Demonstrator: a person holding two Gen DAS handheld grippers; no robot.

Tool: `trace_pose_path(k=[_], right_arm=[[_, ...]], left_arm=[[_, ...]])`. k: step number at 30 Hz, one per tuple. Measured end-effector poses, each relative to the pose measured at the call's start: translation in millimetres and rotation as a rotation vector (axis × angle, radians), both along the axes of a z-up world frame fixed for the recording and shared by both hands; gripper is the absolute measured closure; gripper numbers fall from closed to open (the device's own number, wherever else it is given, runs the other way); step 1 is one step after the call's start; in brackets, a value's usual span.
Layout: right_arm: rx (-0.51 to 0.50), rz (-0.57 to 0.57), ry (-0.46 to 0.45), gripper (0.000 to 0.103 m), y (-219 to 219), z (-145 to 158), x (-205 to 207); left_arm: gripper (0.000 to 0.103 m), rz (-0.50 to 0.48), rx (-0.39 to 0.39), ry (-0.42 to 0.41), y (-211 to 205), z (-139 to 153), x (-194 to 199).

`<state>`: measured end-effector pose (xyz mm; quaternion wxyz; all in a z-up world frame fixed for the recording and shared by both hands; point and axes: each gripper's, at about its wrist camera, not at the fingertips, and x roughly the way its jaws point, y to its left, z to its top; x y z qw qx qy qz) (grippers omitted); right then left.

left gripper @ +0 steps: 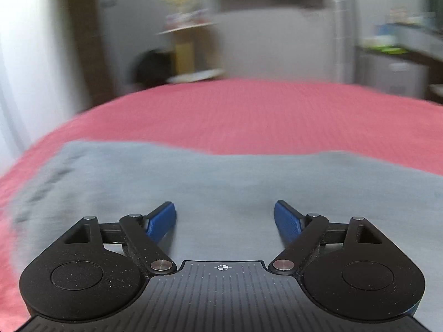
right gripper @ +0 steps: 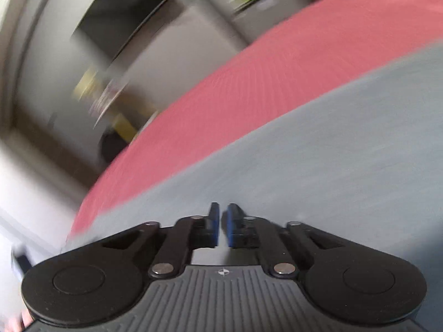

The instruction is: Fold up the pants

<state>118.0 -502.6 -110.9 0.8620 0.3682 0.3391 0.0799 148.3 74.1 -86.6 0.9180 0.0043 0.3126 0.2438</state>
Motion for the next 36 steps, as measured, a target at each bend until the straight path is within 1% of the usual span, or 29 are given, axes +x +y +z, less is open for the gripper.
trace_pose_path(k=[1,2,3,4,5,6,7,8,9,10,11,13,15,16,17,18,19,21,22,24,25,26,27,28,30,32,33,34,36], right_arm=[[0.002,-0.092,0.015,0.103,-31.4,2.8,-9.2],[-0.057,-0.182,0.045,0.103,-50.4,8.3,-17.2],[-0.165,-0.283,0.096,0.103,-70.4,18.8,-27.6],[-0.233,-0.349,0.131,0.099,-87.5,25.7,-37.9],[-0.277,-0.423,0.169,0.096,-104.0,37.1,-53.0],[-0.278,-0.500,0.179,0.084,-119.6,47.3,-73.4],[-0.251,-0.569,0.173,0.069,-131.0,54.7,-95.0],[-0.199,-0.635,0.164,0.064,-143.8,61.3,-122.6],[-0.146,-0.678,0.151,0.059,-154.9,64.9,-149.2],[-0.104,-0.710,0.142,0.058,-165.6,64.6,-173.8],[-0.077,-0.730,0.139,0.058,-171.4,62.7,-195.9],[-0.034,-0.756,0.168,0.058,-181.3,51.1,-228.0],[0.022,-0.752,0.181,0.059,-176.2,43.8,-233.2],[0.051,-0.746,0.182,0.062,-173.6,38.7,-228.6],[0.085,-0.745,0.182,0.063,-172.8,33.8,-228.7],[0.115,-0.746,0.185,0.064,-156.0,29.8,-230.2],[0.152,-0.748,0.173,0.069,-160.4,27.1,-229.1],[0.182,-0.741,0.146,0.069,-148.6,20.1,-223.2],[0.185,-0.732,0.159,0.069,-147.9,19.4,-219.0],[0.202,-0.723,0.188,0.069,-155.8,11.4,-206.3],[0.211,-0.719,0.189,0.072,-151.7,10.4,-205.7],[0.210,-0.720,0.178,0.078,-153.0,11.3,-203.2],[0.199,-0.712,0.154,0.091,-152.4,15.0,-201.6],[0.182,-0.705,0.125,0.091,-148.3,20.6,-200.5],[0.111,-0.679,0.063,0.091,-139.1,33.4,-202.0],[0.034,-0.654,0.052,0.091,-135.1,39.8,-192.4],[0.016,-0.643,0.044,0.088,-134.3,40.6,-189.8],[0.020,-0.645,0.050,0.084,-135.5,40.3,-187.8],[0.066,-0.648,0.049,0.083,-141.1,36.9,-187.5]], left_arm=[[0.015,0.069,-0.016,-0.002,12.6,1.7,-1.9],[0.015,0.115,-0.039,-0.007,22.7,6.0,-5.5],[0.017,0.149,-0.056,-0.006,32.1,10.4,-8.7],[0.018,0.164,-0.068,-0.009,38.4,17.3,-14.2],[0.018,0.163,-0.068,-0.003,42.2,25.2,-19.6],[0.018,0.146,-0.065,0.008,42.9,32.8,-24.3],[0.018,0.117,-0.069,0.020,42.3,40.4,-30.5],[0.018,0.085,-0.080,0.035,40.6,47.2,-31.3],[0.018,0.040,-0.103,0.055,38.1,54.6,-38.4],[0.018,0.009,-0.127,0.067,30.7,60.2,-47.3],[0.018,-0.028,-0.168,0.080,24.9,63.6,-51.7],[0.018,-0.095,-0.257,0.094,20.1,68.3,-59.3],[0.018,-0.137,-0.336,0.118,10.3,62.5,-62.2],[0.018,-0.145,-0.360,0.128,8.4,56.6,-64.0],[0.018,-0.127,-0.376,0.146,4.7,50.8,-65.4],[0.018,-0.107,-0.397,0.155,4.0,45.4,-65.0],[0.018,-0.097,-0.436,0.148,3.5,38.0,-68.7],[0.018,-0.054,-0.488,0.143,5.7,21.0,-72.8],[0.018,-0.037,-0.485,0.147,3.5,16.1,-74.9],[0.017,-0.055,-0.444,0.143,-2.7,18.9,-74.2],[0.017,-0.061,-0.425,0.150,-4.2,19.8,-72.7],[0.017,-0.066,-0.411,0.159,-5.1,18.9,-71.7],[0.018,-0.069,-0.402,0.164,-8.4,18.1,-71.4],[0.018,-0.071,-0.398,0.170,-8.7,16.7,-71.8],[0.018,-0.076,-0.393,0.167,-13.4,16.5,-72.6],[0.018,-0.077,-0.393,0.165,-15.0,18.1,-73.7],[0.018,-0.077,-0.393,0.166,-14.7,17.2,-73.5],[0.018,-0.078,-0.390,0.167,-15.8,17.9,-73.7],[0.018,-0.083,-0.390,0.165,-16.9,19.1,-75.0]])
